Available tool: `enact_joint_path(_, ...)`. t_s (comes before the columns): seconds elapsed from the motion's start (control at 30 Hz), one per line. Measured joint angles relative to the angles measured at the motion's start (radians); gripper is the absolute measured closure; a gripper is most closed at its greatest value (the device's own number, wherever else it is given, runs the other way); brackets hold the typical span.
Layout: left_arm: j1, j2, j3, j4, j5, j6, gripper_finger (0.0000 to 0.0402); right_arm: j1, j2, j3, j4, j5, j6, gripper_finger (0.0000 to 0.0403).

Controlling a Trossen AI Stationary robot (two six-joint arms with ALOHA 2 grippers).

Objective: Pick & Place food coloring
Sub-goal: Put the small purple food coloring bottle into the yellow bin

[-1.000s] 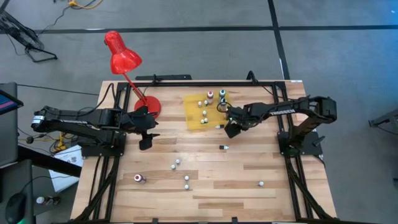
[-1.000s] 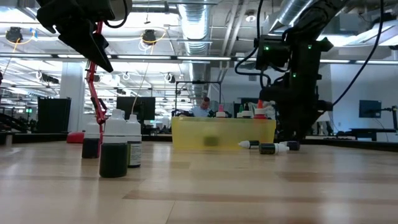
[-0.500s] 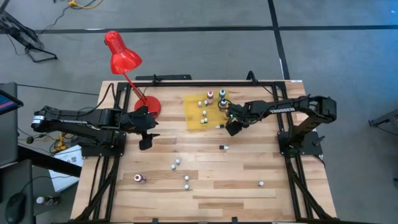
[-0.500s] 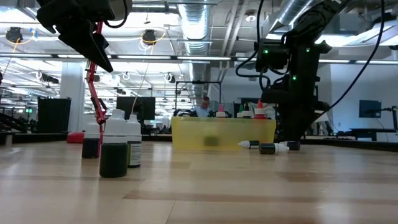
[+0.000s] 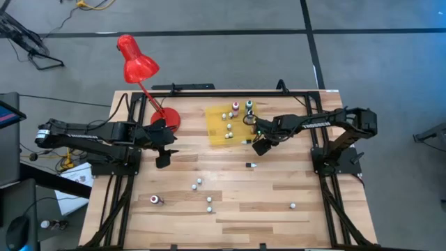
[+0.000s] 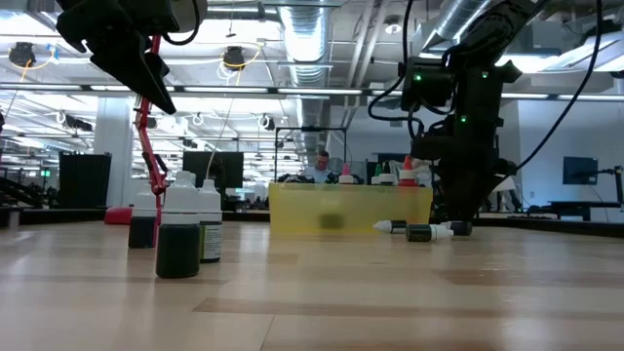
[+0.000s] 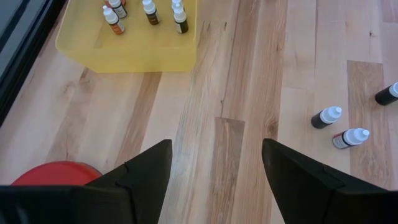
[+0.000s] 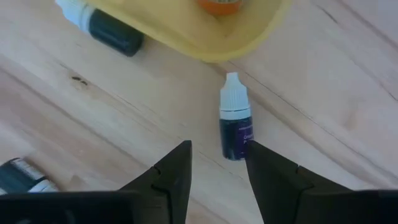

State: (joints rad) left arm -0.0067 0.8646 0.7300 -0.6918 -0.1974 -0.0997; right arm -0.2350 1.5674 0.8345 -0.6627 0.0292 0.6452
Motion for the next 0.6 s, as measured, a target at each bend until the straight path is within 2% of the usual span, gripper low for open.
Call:
enact_joint_path(0.33, 0.000, 0.000, 0.000, -0.001, 0.007, -0.001, 0.0159, 0.006, 0.131, 0.016, 0.017, 0.003, 0.001, 0.0266)
enact_joint_path(0.47, 0.000, 0.000, 0.000, 0.000, 0.008, -0.001, 0.0159, 0.017, 0.130, 0.039, -0.012, 0.000, 0.019, 0.0266)
enact_joint_path(0.6, 0.000, 0.000, 0.000, 0.000, 0.008, 0.002, 0.0159, 0.037, 0.068, 0.058, -0.093, -0.004, 0.095, 0.0262)
